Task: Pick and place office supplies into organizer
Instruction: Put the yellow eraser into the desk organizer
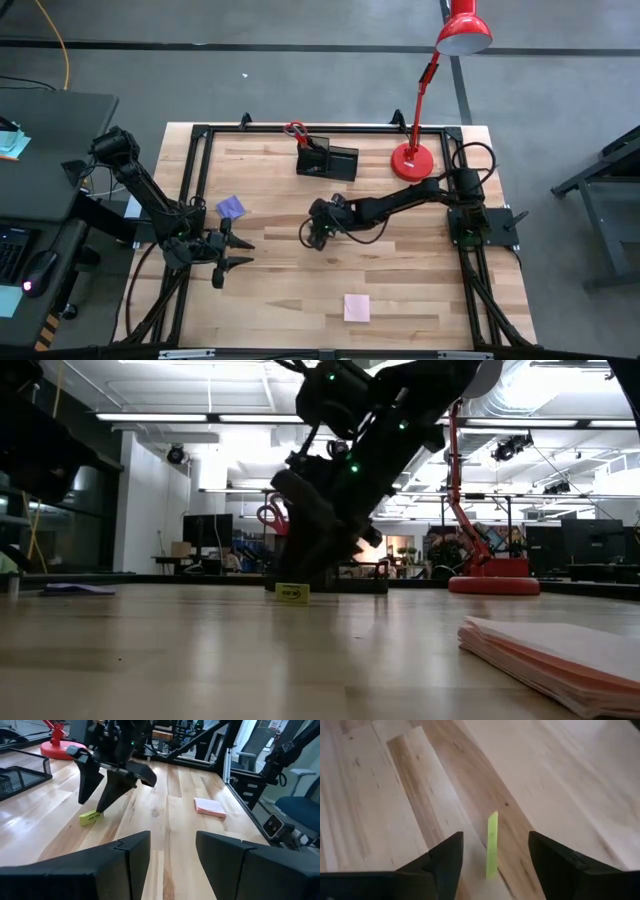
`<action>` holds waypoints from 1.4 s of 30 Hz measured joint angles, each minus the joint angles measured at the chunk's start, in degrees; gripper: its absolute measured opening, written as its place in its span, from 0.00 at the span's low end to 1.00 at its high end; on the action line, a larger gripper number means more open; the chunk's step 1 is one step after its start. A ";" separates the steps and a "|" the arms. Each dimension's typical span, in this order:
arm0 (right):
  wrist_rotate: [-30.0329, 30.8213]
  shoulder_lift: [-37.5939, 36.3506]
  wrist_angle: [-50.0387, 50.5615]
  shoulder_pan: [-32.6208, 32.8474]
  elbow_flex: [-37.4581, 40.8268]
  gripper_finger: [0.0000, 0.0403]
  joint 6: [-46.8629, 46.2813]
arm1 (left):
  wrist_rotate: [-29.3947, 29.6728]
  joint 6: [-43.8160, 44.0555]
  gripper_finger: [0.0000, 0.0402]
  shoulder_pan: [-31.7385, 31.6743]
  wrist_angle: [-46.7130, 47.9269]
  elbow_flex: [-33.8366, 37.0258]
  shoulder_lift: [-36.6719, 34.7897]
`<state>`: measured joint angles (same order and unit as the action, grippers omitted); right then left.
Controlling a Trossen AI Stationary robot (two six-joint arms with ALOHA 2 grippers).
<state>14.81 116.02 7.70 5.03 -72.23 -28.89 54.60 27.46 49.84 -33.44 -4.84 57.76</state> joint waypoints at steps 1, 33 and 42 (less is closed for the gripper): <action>-0.12 0.30 -0.07 -0.02 -0.05 0.52 -0.57 | 0.07 0.00 0.37 0.00 0.06 0.02 0.00; 1.13 0.97 1.54 -6.73 -6.26 0.04 12.03 | 1.80 0.00 0.37 0.00 -0.36 0.02 0.15; 1.12 0.91 11.33 -14.59 -13.19 0.05 17.32 | 1.51 1.42 0.37 0.04 -0.31 0.02 0.15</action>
<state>15.93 116.92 19.03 -9.57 -85.42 -11.57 56.12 28.88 49.89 -33.75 -4.82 57.91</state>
